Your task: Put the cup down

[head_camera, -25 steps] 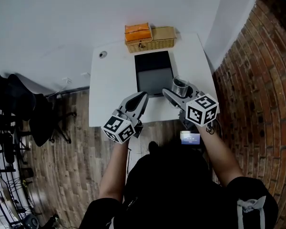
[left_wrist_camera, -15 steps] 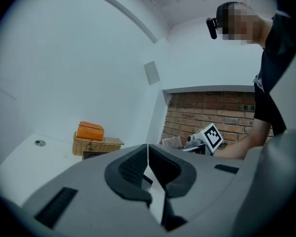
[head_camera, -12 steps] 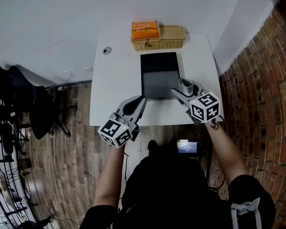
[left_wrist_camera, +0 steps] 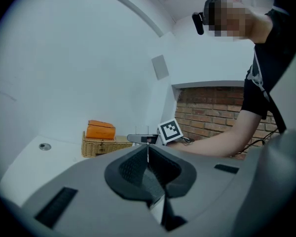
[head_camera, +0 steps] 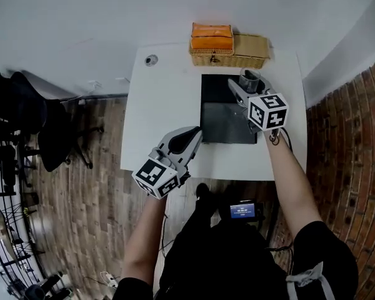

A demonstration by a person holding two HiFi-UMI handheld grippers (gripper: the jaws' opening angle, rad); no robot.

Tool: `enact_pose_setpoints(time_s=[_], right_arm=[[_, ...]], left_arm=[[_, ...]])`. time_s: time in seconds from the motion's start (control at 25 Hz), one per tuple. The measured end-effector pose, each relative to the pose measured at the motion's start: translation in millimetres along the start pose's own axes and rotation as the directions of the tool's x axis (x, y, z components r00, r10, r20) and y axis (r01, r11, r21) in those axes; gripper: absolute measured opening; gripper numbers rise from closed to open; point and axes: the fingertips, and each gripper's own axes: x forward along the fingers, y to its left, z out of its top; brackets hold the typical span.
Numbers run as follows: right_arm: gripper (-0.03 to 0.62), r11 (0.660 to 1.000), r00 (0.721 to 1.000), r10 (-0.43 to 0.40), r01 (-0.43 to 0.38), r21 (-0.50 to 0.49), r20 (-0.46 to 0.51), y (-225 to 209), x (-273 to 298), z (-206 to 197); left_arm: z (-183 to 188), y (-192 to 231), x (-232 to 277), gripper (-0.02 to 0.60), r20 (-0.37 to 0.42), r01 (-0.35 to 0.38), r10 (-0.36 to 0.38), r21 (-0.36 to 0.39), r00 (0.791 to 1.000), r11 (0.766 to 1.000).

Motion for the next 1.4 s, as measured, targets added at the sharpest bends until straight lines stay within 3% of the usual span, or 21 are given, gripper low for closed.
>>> enact_pose_setpoints(time_s=[0.24,0.44,1.04,1.24,1.4], right_arm=[[0.275,0.999,0.998,0.049,-0.049,0.001,0.030,27,57,2],[0.276,0.991,0.995,0.096,-0.094,-0.095,0.021,50,80,-7],[0.276,0.976,0.991,0.079,-0.055,-0.211,0.109,57,80,-15],[0.276,0.970,0.993,0.079,-0.057,-0.237,0.084,58,76,-22],[0.276,0.970,0.996,0.089,-0.087,-0.228,0.001,58,81,-37]], left_arm=[[4,24,16,0.017,0.012,-0.013,0.013,-0.019,1.000,1.000],[-1,33,17,0.017,-0.001,-0.024,0.024,-0.031,1.000,0.999],[-11,33,8,0.017,-0.028,-0.048,0.047,-0.038,0.999,0.998],[-10,28,10,0.017,-0.028,-0.047,0.046,-0.034,0.999,0.998],[-10,24,11,0.017,-0.026,-0.045,0.045,-0.029,0.999,0.999]])
